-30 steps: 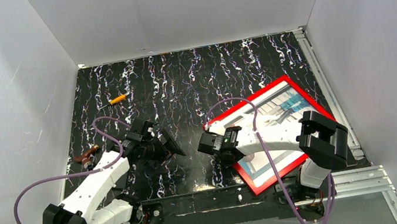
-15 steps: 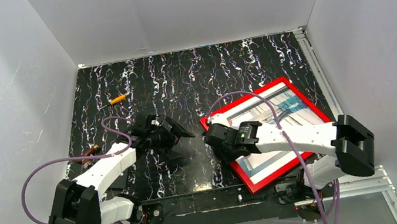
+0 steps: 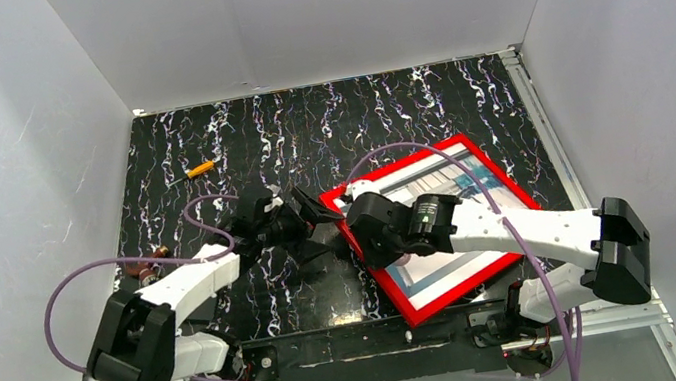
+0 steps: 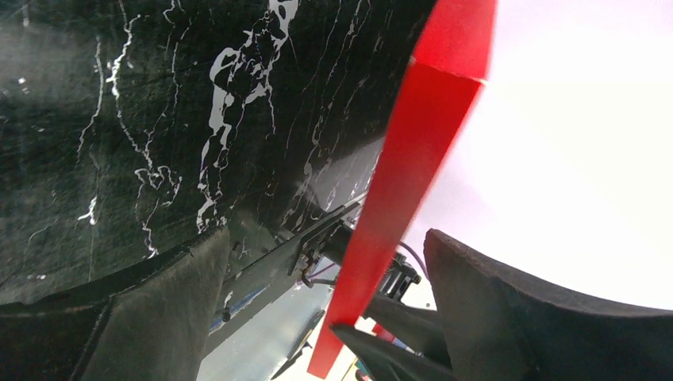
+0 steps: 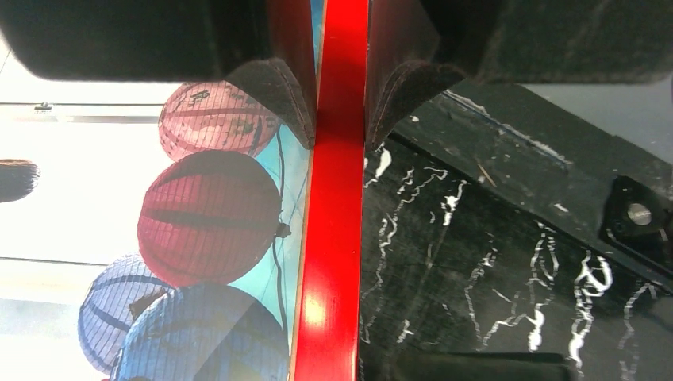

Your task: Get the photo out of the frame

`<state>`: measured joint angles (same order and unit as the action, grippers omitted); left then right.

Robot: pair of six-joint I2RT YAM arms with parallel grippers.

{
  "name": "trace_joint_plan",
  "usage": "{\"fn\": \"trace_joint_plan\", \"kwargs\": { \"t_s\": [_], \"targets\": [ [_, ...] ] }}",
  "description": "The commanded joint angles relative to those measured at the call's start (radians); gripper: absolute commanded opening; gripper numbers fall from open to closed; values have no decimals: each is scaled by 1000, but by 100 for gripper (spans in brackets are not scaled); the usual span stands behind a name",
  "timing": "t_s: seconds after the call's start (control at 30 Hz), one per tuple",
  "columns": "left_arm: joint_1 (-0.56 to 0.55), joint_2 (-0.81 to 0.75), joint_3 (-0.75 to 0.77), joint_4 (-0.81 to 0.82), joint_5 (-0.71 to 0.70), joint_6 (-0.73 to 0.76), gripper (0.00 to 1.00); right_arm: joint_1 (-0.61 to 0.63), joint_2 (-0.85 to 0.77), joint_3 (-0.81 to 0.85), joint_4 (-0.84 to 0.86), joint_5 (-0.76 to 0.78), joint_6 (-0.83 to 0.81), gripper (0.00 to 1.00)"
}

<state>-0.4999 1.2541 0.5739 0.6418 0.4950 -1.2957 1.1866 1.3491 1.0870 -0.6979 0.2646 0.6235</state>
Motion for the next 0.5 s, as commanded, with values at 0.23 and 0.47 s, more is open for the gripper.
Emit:
{"fn": "trace_joint_plan", "kwargs": {
  "t_s": [0.23, 0.47],
  "targets": [
    [-32, 77, 22, 132, 29, -64, 68, 0, 17, 125, 102, -67, -31, 1],
    [-31, 26, 34, 64, -6, -67, 50, 0, 14, 131, 108, -72, -30, 1]
  ]
}}
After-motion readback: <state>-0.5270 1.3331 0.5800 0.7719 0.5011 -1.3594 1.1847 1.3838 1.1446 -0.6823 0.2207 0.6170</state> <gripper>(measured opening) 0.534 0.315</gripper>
